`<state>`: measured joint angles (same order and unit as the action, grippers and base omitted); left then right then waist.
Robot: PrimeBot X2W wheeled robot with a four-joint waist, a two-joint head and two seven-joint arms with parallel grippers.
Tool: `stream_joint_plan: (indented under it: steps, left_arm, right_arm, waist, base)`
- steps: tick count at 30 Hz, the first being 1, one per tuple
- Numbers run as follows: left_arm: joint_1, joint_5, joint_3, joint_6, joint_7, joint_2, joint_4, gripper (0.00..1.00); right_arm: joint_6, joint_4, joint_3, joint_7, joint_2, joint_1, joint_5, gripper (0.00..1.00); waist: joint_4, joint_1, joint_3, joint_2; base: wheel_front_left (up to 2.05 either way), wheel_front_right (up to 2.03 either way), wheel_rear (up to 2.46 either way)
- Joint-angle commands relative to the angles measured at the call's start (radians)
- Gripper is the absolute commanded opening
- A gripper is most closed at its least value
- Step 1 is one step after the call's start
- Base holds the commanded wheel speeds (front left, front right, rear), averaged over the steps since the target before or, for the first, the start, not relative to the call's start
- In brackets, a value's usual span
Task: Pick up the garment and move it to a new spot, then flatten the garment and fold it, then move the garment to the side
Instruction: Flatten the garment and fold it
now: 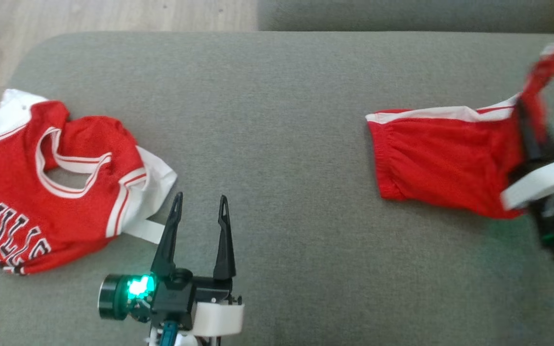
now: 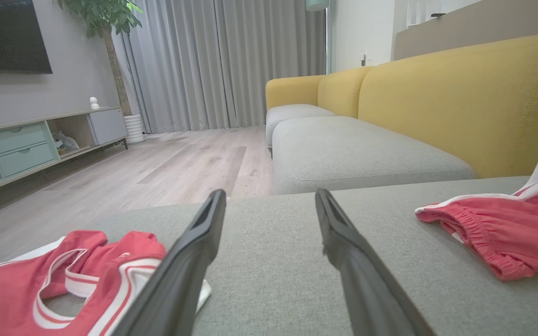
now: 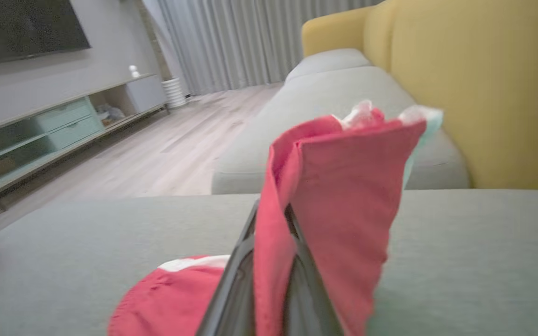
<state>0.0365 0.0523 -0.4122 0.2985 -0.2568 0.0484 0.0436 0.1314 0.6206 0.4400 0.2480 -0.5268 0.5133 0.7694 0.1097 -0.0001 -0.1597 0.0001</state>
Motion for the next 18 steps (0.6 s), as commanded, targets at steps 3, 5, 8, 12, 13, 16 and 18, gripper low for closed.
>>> stream_joint_plan:
  steps: [3, 5, 8, 12, 13, 16, 18]
  left_arm:
    - [0.006, 0.004, 0.025, -0.002, -0.005, 0.002, -0.023, 1.00]
    - [0.003, 0.007, 0.024, -0.002, -0.005, 0.002, -0.023, 1.00]
    - [0.002, 0.012, 0.022, 0.000, -0.005, 0.002, -0.023, 1.00]
    - [0.003, 0.026, 0.018, 0.008, -0.005, 0.002, -0.026, 1.00]
    - [0.003, 0.026, 0.018, 0.008, -0.005, 0.002, -0.026, 1.00]
    - [-0.010, 0.052, 0.028, 0.019, -0.005, 0.002, -0.047, 1.00]
    - [-0.022, 0.062, 0.038, 0.019, -0.005, 0.002, -0.050, 1.00]
  right_arm:
    - [-0.001, -0.075, 0.040, 0.010, 0.077, -0.044, -0.055, 0.00]
    - [-0.001, -0.088, 0.062, 0.000, 0.125, -0.059, -0.074, 0.00]
    - [-0.001, -0.081, 0.101, -0.021, 0.191, -0.083, -0.097, 0.50]
    - [-0.001, -0.081, 0.112, -0.009, 0.242, -0.113, -0.104, 1.00]
    - [-0.001, -0.081, 0.112, -0.009, 0.242, -0.113, -0.104, 1.00]
    - [-0.001, -0.138, 0.043, 0.011, 0.226, -0.158, -0.128, 1.00]
    - [-0.001, -0.192, -0.021, 0.013, 0.213, -0.196, -0.162, 1.00]
  waist:
    - [0.027, 0.0001, 0.015, -0.0001]
    - [0.037, 0.0001, 0.016, -0.0001]
    - [0.051, 0.0001, 0.014, -0.0001]
    - [0.064, 0.0001, 0.019, -0.0001]
    - [0.064, 0.0001, 0.019, -0.0001]
    - [0.056, 0.0001, 0.040, -0.0001]
    - [0.043, 0.0001, 0.054, -0.0001]
  base:
    - [0.00, 0.00, 0.00]
    - [0.00, 0.00, 0.00]
    - [0.00, 0.00, 0.00]
    - [0.00, 0.00, 0.00]
    - [0.00, 0.00, 0.00]
    - [0.00, 0.00, 0.00]
    - [0.00, 0.00, 0.00]
